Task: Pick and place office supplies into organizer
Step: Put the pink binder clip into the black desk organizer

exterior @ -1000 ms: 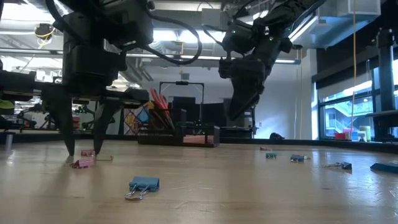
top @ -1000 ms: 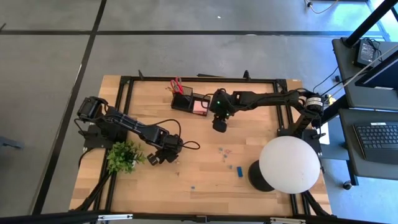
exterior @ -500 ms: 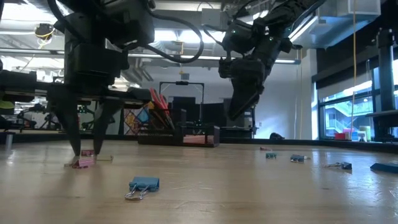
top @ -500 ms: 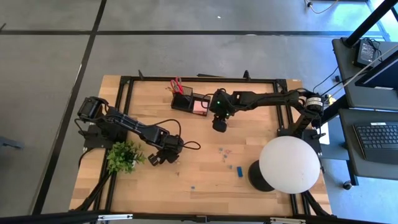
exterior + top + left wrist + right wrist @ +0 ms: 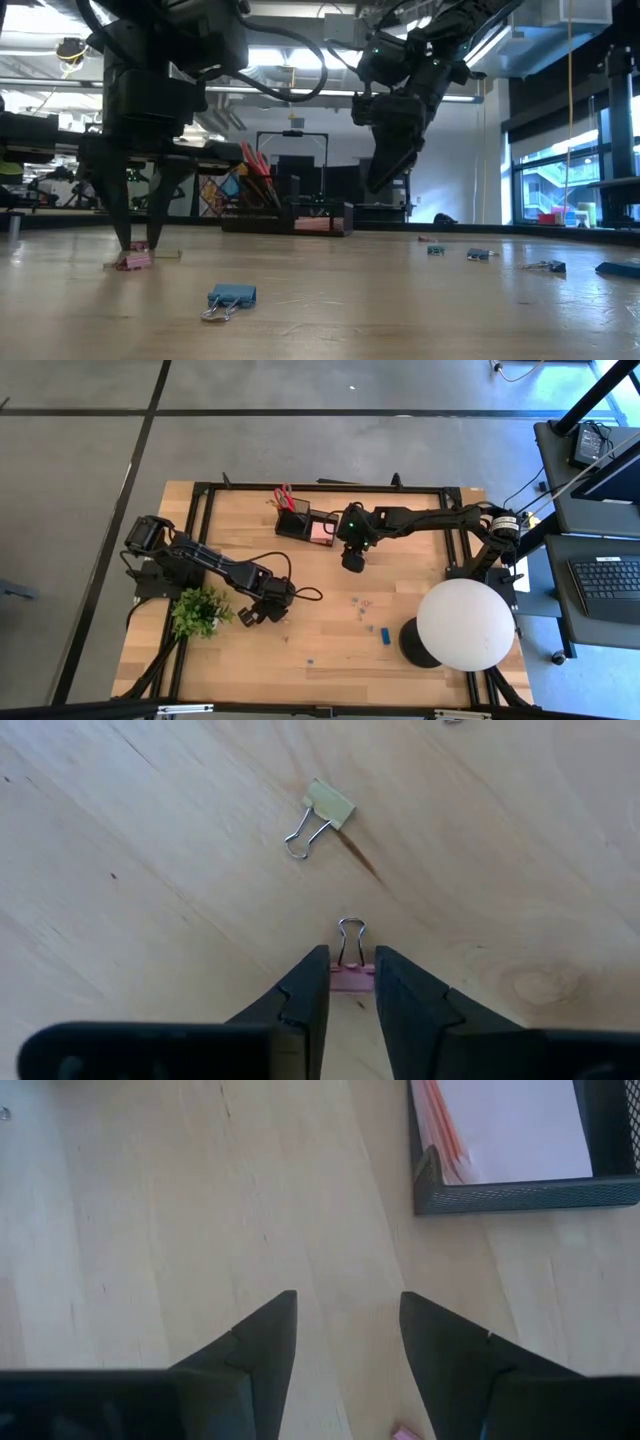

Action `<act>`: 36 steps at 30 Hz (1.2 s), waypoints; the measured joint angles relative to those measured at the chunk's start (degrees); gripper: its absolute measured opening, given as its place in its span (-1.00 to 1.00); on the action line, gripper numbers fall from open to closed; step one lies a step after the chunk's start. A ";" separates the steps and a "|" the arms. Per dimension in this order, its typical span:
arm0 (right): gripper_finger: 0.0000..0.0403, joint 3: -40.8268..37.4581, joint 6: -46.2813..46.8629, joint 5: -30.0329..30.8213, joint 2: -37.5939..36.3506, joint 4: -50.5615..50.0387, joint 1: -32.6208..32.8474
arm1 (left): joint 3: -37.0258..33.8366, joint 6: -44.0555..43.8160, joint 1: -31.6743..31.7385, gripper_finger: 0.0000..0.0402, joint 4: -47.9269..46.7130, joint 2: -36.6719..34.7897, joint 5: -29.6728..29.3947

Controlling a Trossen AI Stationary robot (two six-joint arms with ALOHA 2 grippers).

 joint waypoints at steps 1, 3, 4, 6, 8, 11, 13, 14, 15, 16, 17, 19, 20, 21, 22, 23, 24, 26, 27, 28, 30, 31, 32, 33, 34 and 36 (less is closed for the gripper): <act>-0.10 0.00 0.00 0.00 0.00 -0.02 0.00 | 0.25 -0.36 0.00 -0.65 -0.30 -0.03 -0.02; -0.10 0.00 -0.03 -0.01 0.00 -0.02 0.00 | 1.21 -1.84 0.26 -0.66 -1.53 0.07 -0.07; -0.10 0.00 -0.04 0.00 0.00 -0.02 0.00 | 1.75 -2.59 0.50 -0.67 -2.30 0.05 -0.38; -0.10 0.00 -0.09 0.00 0.00 -0.02 -0.01 | 2.65 -3.46 1.19 -0.67 -3.11 -0.36 -0.56; -0.10 0.00 -0.15 -0.02 0.00 -0.04 -0.02 | 2.79 -4.34 1.95 -0.67 -3.13 -1.52 -0.40; -0.10 0.00 -0.30 -0.01 0.00 -0.07 -0.02 | 2.79 -6.55 3.55 -0.67 -3.34 -3.47 0.03; -0.10 0.00 -0.34 -0.02 0.00 -0.07 -0.02 | 2.79 -8.34 5.10 -0.67 -2.94 -5.63 -0.01; -0.10 0.00 -0.35 -0.02 0.00 -0.07 -0.02 | 2.79 -9.22 6.08 -0.67 -2.83 -6.80 -0.17; -0.10 0.00 -0.35 -0.02 0.00 -0.04 -0.02 | 2.79 -10.13 7.04 -0.67 -2.87 -8.07 -0.67; -0.10 0.00 -0.35 -0.02 0.00 -0.02 -0.02 | 2.79 -10.96 8.14 -0.67 -2.62 -9.38 -1.34; -0.10 0.00 -0.36 -0.02 0.00 -0.04 -0.03 | 2.79 -11.78 9.32 -0.67 -2.11 -10.70 -2.32; -0.10 0.00 -0.46 -0.02 0.00 -0.02 -0.02 | 2.80 -13.31 12.01 -0.67 -1.29 -13.31 -5.39; -0.10 0.00 -0.82 -0.02 0.00 -0.01 -0.03 | 2.82 -14.20 13.34 -0.67 -0.26 -14.30 -7.10; -0.10 0.00 -1.30 -0.01 0.00 0.00 -0.04 | 2.82 -15.19 14.75 -0.67 0.85 -15.21 -8.63; -0.10 -0.01 -1.50 0.00 0.00 0.00 -0.02 | 2.82 -16.01 16.13 -0.67 1.72 -16.03 -9.99; -0.10 -0.02 -1.59 0.00 0.00 0.07 -0.04 | 2.82 -16.82 17.41 -0.67 3.12 -16.73 -11.28; -0.10 -0.02 -1.58 0.00 0.00 0.12 -0.04 | 2.90 -17.52 18.63 -0.67 4.57 -17.09 -12.37; -0.10 -0.02 -1.55 0.00 0.00 0.20 -0.02 | 2.95 -18.32 20.90 -0.67 6.51 -17.16 -14.98; -0.10 -0.02 -1.57 0.00 0.00 0.27 -0.04 | 2.95 -18.27 21.91 -0.67 6.72 -17.10 -16.41; -0.10 -0.02 -1.62 0.00 0.00 0.43 -0.04 | 2.95 -17.76 23.03 -0.67 6.93 -16.90 -17.64; -0.10 -0.02 -1.60 0.00 0.00 0.89 -0.03 | 2.97 -16.29 25.10 -0.67 7.63 -15.92 -19.02; -0.10 -0.02 -1.57 0.00 0.00 1.00 -0.02 | 2.86 -16.15 26.19 -0.67 7.38 -15.45 -19.01; -0.10 -0.02 -1.57 0.00 0.00 1.03 -0.02 | 2.73 -16.25 27.17 -0.67 7.46 -14.91 -18.70; -0.10 -0.02 -1.58 0.00 0.00 1.03 -0.04 | 2.73 -16.63 28.10 -0.67 7.67 -14.36 -18.08; -0.10 -0.02 -1.60 0.00 0.00 1.04 -0.04 | 2.73 -16.95 28.94 -0.67 7.79 -13.70 -17.76; -0.10 -0.02 -1.62 0.00 0.00 1.05 -0.04 | 2.73 -17.12 30.19 -0.67 8.33 -12.19 -18.08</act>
